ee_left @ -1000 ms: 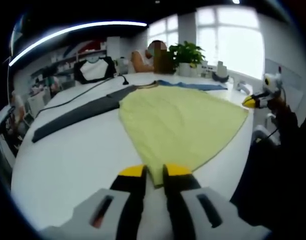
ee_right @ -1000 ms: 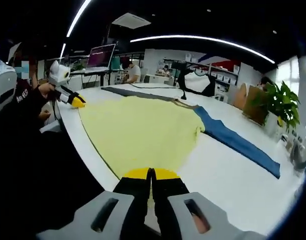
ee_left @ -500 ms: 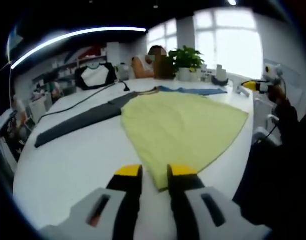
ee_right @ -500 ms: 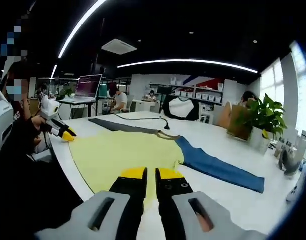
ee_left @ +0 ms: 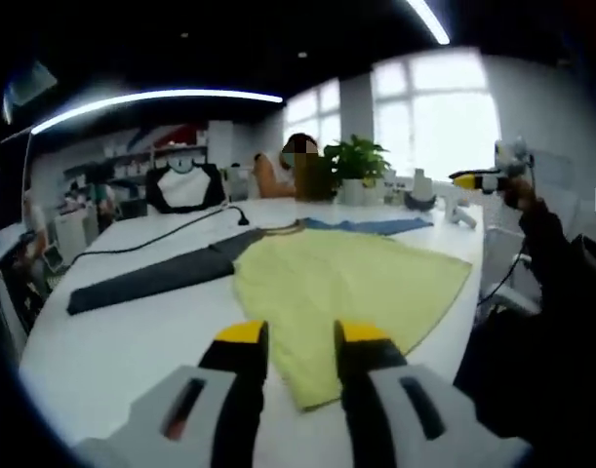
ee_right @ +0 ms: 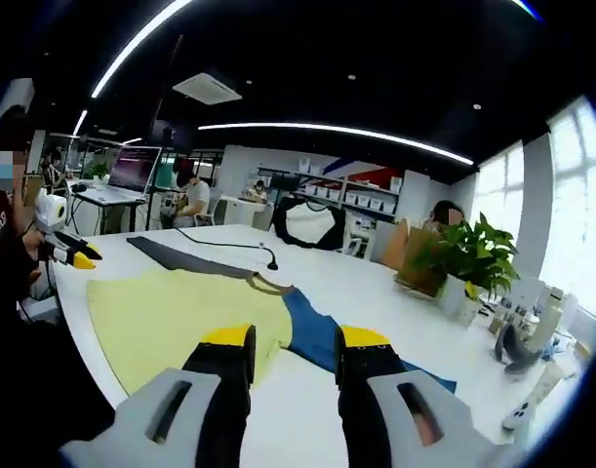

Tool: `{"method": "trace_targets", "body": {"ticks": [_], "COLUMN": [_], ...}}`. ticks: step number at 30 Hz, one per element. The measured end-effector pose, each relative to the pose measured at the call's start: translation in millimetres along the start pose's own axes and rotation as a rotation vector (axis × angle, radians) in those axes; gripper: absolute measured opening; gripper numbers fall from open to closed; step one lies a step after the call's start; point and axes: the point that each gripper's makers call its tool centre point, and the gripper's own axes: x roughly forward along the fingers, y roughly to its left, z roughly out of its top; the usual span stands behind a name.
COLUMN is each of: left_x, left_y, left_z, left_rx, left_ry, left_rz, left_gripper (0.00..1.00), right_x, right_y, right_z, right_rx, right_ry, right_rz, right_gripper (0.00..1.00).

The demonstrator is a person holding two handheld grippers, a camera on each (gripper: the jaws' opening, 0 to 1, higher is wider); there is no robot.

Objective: Fold the garment on the visible template until the final outline fits inside the template.

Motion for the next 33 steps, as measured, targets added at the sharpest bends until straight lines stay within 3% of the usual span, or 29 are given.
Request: {"method": "trace_targets", "body": {"ticks": [3,7,14,18,24,28,33], "left_x": [-4,-8,-11,-12,-17,-18,-17], "left_y": [0.1,-0.2,-3.1,-6.2,-1.4,1.0,5.1], "left_z": [8.3,16.7,22.4,26.9,34.9,36.6,38.1], "left_rx": [0.023,0.021,0.023,0.03,0.031,0.03,0.04], "left_ry": [-0.026,-0.051,-0.074,-0.093,-0.117,-0.121,-0.117], "left_rz": [0.004,0.002,-0.001,-0.007,0.024,0.033,0.058], "left_gripper": [0.29,0.33,0.39,0.41,0.58,0.65,0.79], "right_x": [1,3,1,-2,4,10,16], "right_y": [-18,-41,-68,-82,-105,-121,-141], "right_z": [-7.9,1.0,13.9,14.9,5.9,-2.4,-17.7], "right_rx": [-0.054,-0.075,-0.027,-0.036,-0.008,0.011,0.039], "right_ry": [0.078,0.061,0.063,0.07,0.114,0.122,0.154], "right_rz": [-0.049,-0.088,-0.098,-0.132,-0.151,-0.164,-0.178], "right_gripper": [0.33,0.43,0.44,0.52,0.59,0.77,0.86]}}
